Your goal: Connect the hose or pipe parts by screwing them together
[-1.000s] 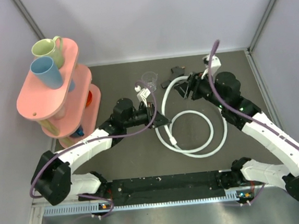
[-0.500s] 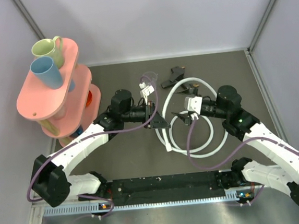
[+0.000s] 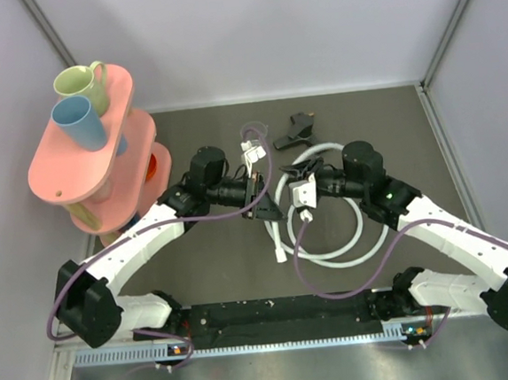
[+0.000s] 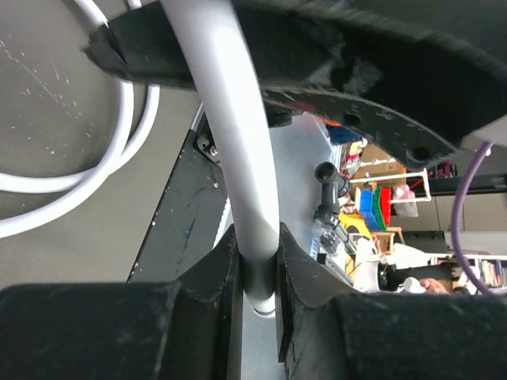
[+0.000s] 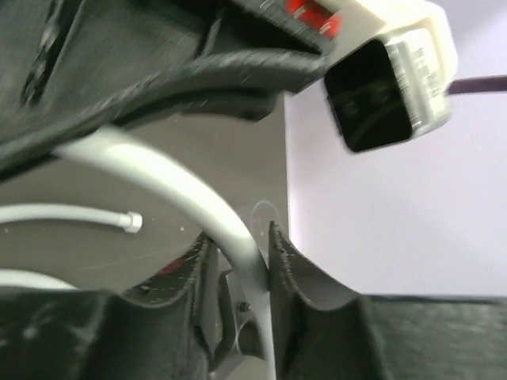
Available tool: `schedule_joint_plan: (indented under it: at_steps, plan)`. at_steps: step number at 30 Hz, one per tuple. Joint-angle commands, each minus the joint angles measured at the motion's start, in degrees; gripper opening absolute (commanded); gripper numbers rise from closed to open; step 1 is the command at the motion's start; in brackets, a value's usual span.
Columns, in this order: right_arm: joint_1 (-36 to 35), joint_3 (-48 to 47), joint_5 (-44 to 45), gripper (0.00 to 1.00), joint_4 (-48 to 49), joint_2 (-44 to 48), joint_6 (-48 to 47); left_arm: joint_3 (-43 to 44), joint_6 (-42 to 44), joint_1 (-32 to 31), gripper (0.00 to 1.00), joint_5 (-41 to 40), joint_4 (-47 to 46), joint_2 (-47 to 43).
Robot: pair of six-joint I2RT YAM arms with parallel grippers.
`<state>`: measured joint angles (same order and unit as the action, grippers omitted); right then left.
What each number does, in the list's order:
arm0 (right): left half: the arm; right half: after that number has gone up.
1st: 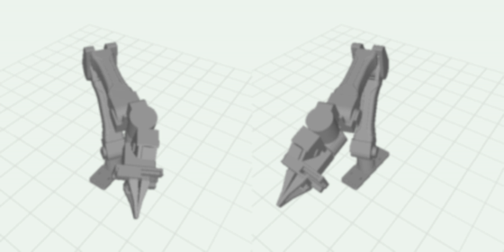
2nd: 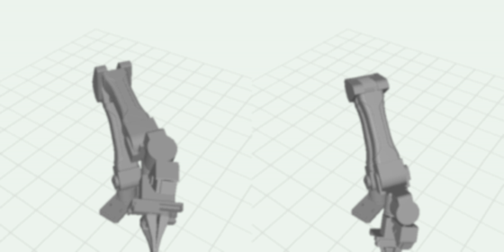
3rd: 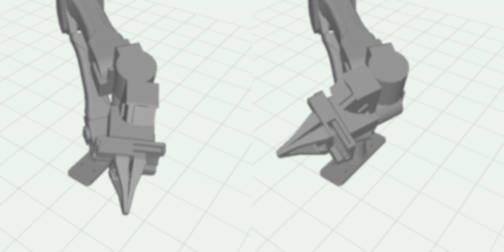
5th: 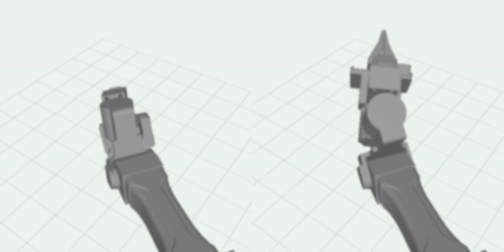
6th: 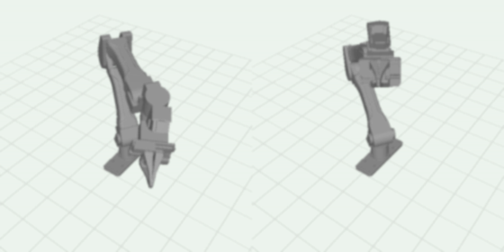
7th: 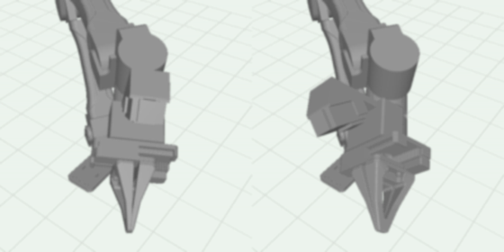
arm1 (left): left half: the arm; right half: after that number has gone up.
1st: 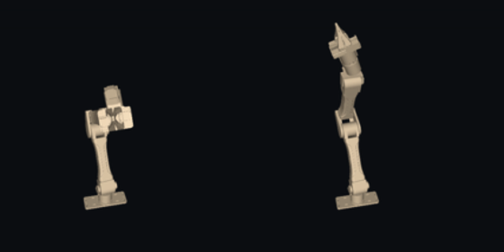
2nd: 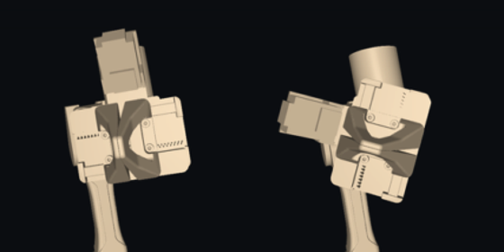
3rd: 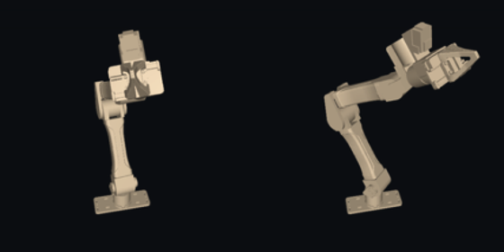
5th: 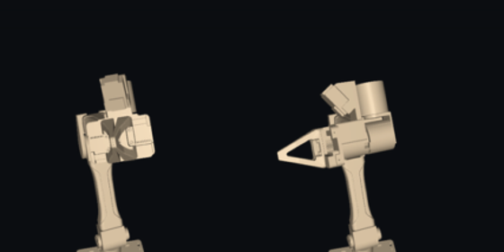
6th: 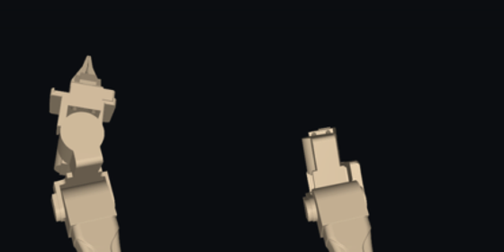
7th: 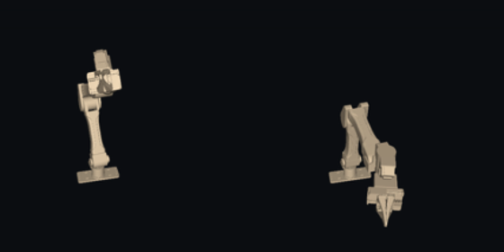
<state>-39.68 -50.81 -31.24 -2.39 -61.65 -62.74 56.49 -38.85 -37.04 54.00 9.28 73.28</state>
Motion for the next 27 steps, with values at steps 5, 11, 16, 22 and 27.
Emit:
schedule_joint_plan:
  at_steps: [5, 11, 16, 22, 27]
  plan:
    - [-1.1, 3.3, 9.6, 0.00, 10.7, 0.7, -2.0, 6.1, 0.5, 5.6, 0.33, 3.4, -2.5, -0.1]
    - [-0.5, 3.4, 23.2, 0.00, 14.0, -0.4, 2.0, 4.2, 4.1, 10.9, 0.77, -9.5, -0.7, -9.4]
    - [1.3, 2.5, 26.5, 0.00, 14.8, -1.3, 8.8, -1.2, 5.1, 10.9, 0.79, -19.8, -4.7, -16.4]
    - [2.5, 1.9, 30.9, 0.00, 16.8, -2.7, 13.6, -5.6, 1.9, 10.9, 0.77, -20.4, -7.3, -19.8]
    - [3.1, 1.1, 32.6, 0.00, 16.5, -3.2, 15.3, -10.4, -1.8, 10.9, 0.75, -19.4, -13.8, -21.2]
